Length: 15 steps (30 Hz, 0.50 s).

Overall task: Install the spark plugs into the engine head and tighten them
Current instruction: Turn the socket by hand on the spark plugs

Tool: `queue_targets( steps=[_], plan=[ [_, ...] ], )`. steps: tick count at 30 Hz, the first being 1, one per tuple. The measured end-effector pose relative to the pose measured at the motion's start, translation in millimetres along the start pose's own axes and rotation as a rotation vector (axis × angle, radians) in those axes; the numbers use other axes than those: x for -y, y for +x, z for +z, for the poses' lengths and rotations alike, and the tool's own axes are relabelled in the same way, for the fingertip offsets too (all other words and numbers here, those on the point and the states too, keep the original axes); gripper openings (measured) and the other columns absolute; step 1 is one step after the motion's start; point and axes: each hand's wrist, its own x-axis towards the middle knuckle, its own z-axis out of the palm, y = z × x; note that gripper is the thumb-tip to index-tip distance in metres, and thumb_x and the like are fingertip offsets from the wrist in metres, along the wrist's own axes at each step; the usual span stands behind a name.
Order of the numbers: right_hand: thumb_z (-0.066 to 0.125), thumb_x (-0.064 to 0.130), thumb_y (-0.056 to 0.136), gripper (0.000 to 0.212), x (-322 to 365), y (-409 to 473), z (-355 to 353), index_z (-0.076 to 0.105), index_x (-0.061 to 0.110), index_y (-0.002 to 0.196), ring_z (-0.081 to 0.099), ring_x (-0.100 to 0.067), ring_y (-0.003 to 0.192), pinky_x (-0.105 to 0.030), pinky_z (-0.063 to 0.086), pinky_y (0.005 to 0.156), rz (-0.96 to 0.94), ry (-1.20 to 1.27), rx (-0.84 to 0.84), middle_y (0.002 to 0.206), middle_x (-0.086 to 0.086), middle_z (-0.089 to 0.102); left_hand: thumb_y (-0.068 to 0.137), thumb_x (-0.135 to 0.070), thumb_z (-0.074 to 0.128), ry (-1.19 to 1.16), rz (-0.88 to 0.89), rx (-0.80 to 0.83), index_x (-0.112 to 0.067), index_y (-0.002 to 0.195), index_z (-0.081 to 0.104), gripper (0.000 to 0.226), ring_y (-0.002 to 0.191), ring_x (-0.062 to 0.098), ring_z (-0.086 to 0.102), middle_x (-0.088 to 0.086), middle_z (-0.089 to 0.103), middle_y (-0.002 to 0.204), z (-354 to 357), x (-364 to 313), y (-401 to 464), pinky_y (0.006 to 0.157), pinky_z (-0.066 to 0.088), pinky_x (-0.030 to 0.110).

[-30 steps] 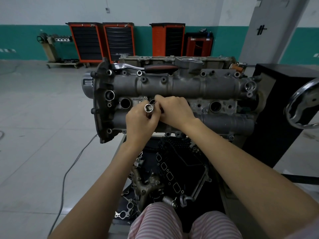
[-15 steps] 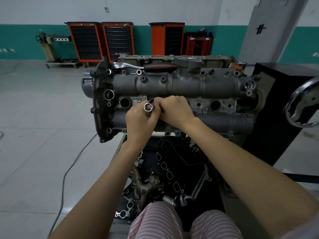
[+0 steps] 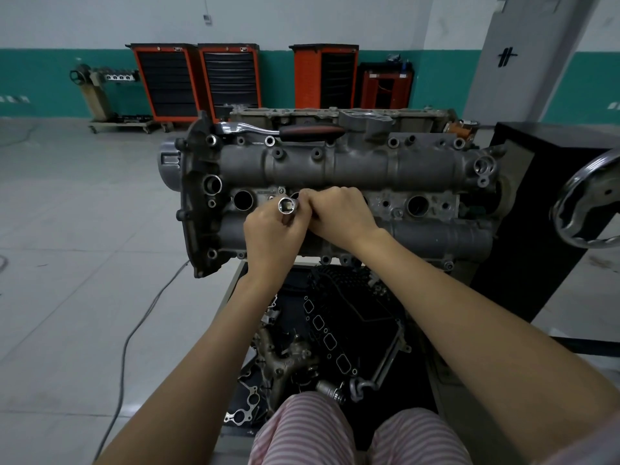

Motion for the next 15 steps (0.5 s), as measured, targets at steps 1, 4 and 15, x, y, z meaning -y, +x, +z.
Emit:
queue_targets(
  steps=[1, 4, 15],
  plan=[
    [0.064, 0.017, 0.074, 0.009, -0.2, 0.5, -0.3, 0.058, 0.011, 0.076, 0.056, -0.034, 0.045, -0.023, 0.023, 0.048, 0.009, -0.014, 0.033, 0.051, -0.01, 0.059, 0.086, -0.031, 0.052, 0.008, 0.005, 0.001, -0.001, 0.055, 0.045, 0.043, 0.048, 0.019, 0.038, 0.007, 0.042, 0.048, -0.4, -0.3, -0.7, 0.049, 0.026, 0.026],
    [0.054, 0.023, 0.082, 0.016, -1.3, 1.9, 2.2, 0.046, 0.011, 0.089, 0.057, -0.034, 0.054, -0.026, 0.012, 0.044, 0.019, -0.056, 0.142, 0.062, -0.008, 0.061, 0.083, -0.024, 0.053, 0.008, 0.017, 0.005, -0.002, 0.063, 0.045, 0.031, 0.051, 0.024, 0.042, 0.007, 0.045, 0.055, -2.0, -0.3, -2.7, 0.05, 0.028, 0.026],
    [0.058, 0.025, 0.082, 0.016, -0.4, 0.9, -0.2, 0.062, 0.01, 0.084, 0.062, -0.037, 0.062, -0.028, 0.027, 0.052, 0.016, -0.033, 0.119, 0.066, -0.013, 0.066, 0.086, -0.023, 0.057, -0.026, -0.005, -0.052, -0.015, 0.048, 0.034, 0.046, 0.042, 0.015, 0.033, -0.006, 0.033, 0.042, 1.0, 0.4, 1.1, 0.046, 0.026, 0.02]
  ],
)
